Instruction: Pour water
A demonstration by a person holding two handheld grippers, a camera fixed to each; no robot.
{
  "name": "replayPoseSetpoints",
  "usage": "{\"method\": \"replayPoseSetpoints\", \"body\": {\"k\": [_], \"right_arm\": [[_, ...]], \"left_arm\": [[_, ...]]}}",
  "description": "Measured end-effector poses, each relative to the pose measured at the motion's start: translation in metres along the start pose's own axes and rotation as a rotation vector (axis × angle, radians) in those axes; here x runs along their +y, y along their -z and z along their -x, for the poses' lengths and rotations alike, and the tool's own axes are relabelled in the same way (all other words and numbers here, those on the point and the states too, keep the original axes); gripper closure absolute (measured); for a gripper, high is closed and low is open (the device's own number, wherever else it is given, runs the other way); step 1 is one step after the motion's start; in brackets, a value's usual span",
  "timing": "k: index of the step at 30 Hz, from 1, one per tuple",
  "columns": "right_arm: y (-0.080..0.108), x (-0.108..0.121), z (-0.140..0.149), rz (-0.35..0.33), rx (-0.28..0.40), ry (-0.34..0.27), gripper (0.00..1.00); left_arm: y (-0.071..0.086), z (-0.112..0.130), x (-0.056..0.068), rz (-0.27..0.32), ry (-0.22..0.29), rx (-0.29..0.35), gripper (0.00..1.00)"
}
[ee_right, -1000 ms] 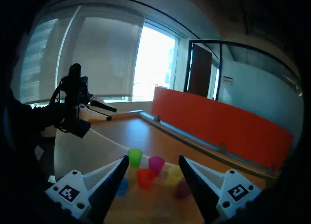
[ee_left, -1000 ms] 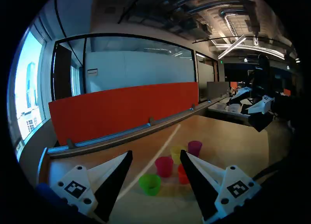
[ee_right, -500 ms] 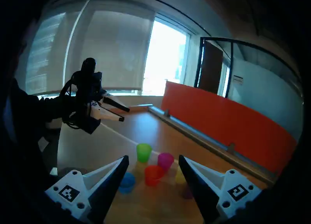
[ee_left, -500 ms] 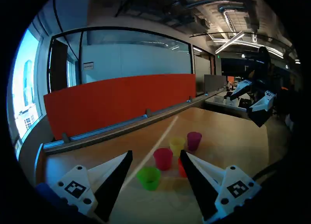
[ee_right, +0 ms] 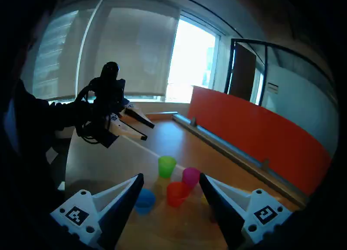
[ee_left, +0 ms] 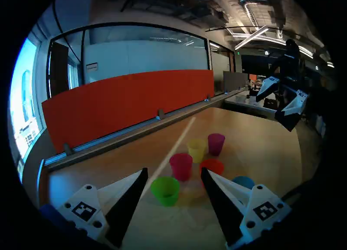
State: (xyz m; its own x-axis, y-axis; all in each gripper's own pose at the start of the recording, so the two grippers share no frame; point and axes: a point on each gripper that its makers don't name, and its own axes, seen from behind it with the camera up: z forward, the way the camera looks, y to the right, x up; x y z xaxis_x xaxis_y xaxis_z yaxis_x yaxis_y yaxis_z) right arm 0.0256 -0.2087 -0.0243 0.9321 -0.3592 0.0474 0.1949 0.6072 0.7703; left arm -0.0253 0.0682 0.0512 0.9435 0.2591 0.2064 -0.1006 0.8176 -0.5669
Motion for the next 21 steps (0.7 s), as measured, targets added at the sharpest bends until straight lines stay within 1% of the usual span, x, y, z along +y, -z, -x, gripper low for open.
{"method": "replayPoseSetpoints", "body": {"k": [8, 21], "right_arm": [[-0.009, -0.006, 0.012, -0.022, -0.024, 0.01, 0.0], [-0.021, -0.011, 0.027, -0.04, -0.05, 0.014, 0.0]], "left_arm": [[-0.014, 0.019, 0.0, 0.02, -0.01, -0.037, 0.09], [-0.035, 0.055, 0.0, 0.031, -0.043, -0.11, 0.09]]}}
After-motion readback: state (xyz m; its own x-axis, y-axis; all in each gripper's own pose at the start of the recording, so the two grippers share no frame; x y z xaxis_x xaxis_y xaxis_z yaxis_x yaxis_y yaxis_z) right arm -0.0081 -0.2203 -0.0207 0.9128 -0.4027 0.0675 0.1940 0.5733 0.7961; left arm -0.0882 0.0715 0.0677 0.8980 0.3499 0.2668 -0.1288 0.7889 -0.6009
